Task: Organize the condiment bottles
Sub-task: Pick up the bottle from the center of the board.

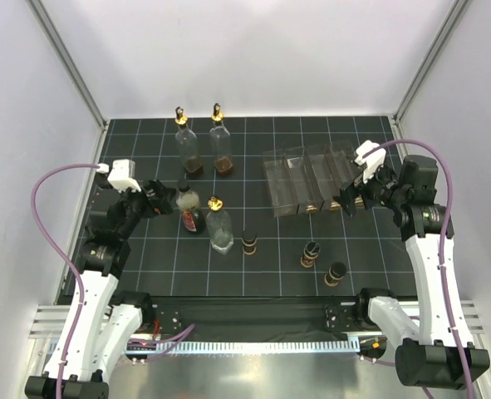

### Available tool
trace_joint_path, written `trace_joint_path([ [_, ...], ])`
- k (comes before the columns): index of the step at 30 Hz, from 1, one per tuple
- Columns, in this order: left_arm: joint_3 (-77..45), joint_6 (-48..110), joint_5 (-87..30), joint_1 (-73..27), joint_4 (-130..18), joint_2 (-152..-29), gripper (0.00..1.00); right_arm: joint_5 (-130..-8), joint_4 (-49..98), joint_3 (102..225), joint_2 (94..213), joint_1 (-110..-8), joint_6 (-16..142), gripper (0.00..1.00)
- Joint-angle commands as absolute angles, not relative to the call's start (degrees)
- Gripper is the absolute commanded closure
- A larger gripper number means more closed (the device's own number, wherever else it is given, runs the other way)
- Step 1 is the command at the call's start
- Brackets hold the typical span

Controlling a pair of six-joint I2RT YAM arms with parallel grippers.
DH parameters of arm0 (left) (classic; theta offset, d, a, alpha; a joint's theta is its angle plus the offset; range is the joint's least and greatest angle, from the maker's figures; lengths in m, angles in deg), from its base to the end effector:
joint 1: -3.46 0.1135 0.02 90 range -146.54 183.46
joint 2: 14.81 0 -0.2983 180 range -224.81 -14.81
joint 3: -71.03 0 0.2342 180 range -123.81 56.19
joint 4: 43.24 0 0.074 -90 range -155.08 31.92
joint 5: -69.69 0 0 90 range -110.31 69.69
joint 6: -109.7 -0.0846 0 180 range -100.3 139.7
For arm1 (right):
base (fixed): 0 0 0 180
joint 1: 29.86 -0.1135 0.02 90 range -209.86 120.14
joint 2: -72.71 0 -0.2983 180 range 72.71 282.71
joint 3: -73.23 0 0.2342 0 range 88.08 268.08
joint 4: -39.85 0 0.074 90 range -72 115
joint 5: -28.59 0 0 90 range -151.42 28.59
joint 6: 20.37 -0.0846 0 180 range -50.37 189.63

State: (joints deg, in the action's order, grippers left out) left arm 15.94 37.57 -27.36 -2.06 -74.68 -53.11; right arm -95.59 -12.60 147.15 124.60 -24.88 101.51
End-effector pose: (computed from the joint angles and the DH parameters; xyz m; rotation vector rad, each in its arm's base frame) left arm 0.1612 -0.0260 0.3261 -0.1110 1.8396 -0.3992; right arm 0.1806 0.0320 0.3632 -0.7992 1.8440 0.2191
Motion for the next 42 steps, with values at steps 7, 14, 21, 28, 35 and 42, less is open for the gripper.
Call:
trace_joint_path([
  [7,14.7,38.16,-32.27,-1.9,-74.6,-53.92,0.0,-104.57,-25.26,154.08,130.17,-26.07,111.29,0.0],
  [14,14.88,37.63,-31.65,-1.9,-75.04,-53.3,0.0,-100.55,-32.3,151.46,134.31,-35.71,115.68,0.0],
  [21,14.88,37.19,-29.81,-1.9,-75.57,-52.34,0.0,-95.68,-29.58,144.6,133.53,-45.06,116.91,0.0],
  [28,14.88,37.1,-28.84,-1.9,-75.75,-51.72,0.0,-96.05,-29.66,142.49,133.09,-45.68,121.4,0.0],
  [35,14.97,36.75,-28.31,-1.9,-76.01,-51.46,0.0,-98.33,-30.1,138.28,133.44,-46.47,127.63,0.02],
  [42,14.97,36.75,-28.49,-1.9,-76.01,-51.37,0.0,-100.09,-29.58,135.54,133.7,-46.82,131.16,0.02],
])
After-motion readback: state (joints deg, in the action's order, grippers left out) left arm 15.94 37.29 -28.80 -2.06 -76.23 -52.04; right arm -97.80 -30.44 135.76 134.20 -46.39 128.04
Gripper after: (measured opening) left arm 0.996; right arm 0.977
